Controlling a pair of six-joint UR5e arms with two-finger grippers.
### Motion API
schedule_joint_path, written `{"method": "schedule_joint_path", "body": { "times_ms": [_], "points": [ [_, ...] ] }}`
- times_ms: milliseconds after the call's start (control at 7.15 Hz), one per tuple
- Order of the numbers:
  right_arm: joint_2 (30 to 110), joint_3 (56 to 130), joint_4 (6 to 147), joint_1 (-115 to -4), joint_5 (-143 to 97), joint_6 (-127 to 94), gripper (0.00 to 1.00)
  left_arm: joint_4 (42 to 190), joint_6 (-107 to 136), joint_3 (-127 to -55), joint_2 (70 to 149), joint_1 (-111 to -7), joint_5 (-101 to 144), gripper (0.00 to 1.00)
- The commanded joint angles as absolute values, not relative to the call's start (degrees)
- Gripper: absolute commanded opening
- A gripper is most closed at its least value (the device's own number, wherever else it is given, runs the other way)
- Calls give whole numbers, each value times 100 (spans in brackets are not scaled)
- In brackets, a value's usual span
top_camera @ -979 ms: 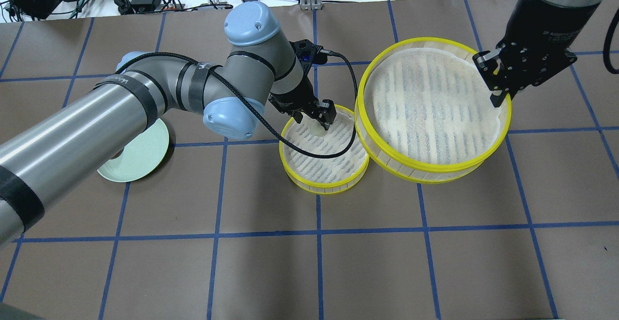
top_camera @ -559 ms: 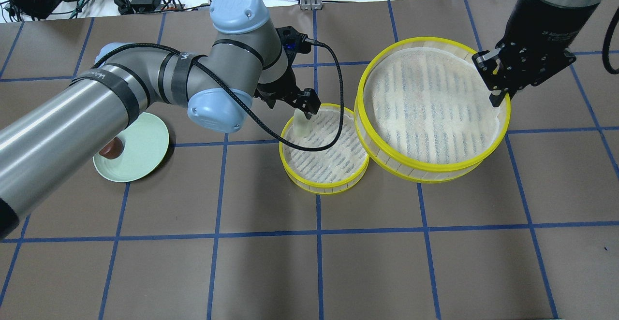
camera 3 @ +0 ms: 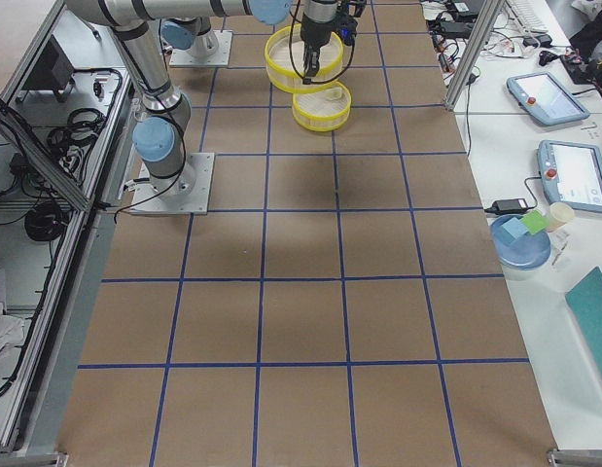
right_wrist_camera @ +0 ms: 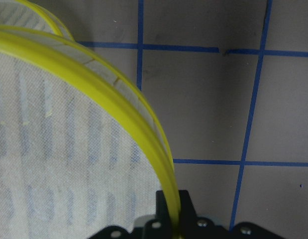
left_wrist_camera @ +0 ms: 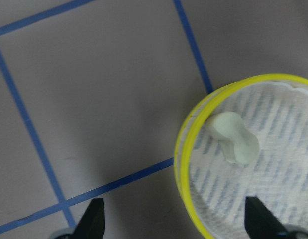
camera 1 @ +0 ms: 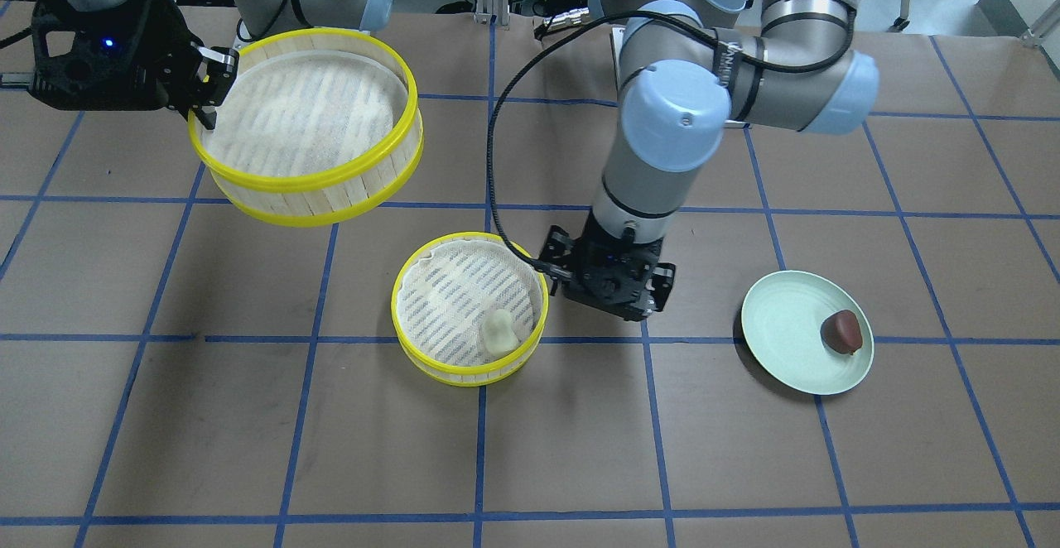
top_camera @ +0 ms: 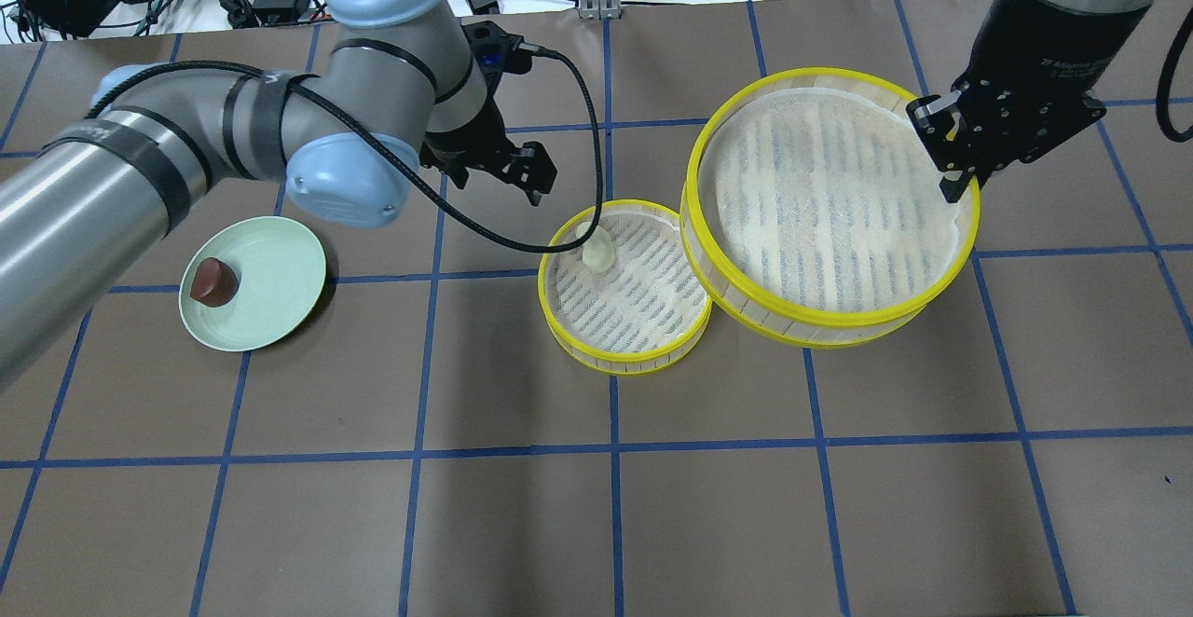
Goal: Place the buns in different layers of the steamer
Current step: 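Open the left gripper to drop the white bun into the lower tier, then restack the top tier with the right gripper while the left gripper returns to the plate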
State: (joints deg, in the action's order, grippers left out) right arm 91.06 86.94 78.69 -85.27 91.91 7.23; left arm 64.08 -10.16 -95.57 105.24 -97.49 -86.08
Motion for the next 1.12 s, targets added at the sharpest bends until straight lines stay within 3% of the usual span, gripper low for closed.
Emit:
{"method": "schedule_joint_path", "body": {
  "times_ms": [0,420,699,979],
  "points": [
    [8441,8640,8479,-8735,9167,337,0,6697,-1563,-9527,10258,-8819,-9066,100],
    [7123,8640,9631,-10006,9228,-876,0,6794,-2389,-9615,10213,-7905,-9589,100],
    [6786,8701,9887,-10169,9159,-844,0,7118,-2443,-9624,10353,-7140,-9554,100],
    [6689,8823,9879,-10169,9158,-791,0,7015,-2417,-9703,10642,-7005,-9563,100]
  ]
}}
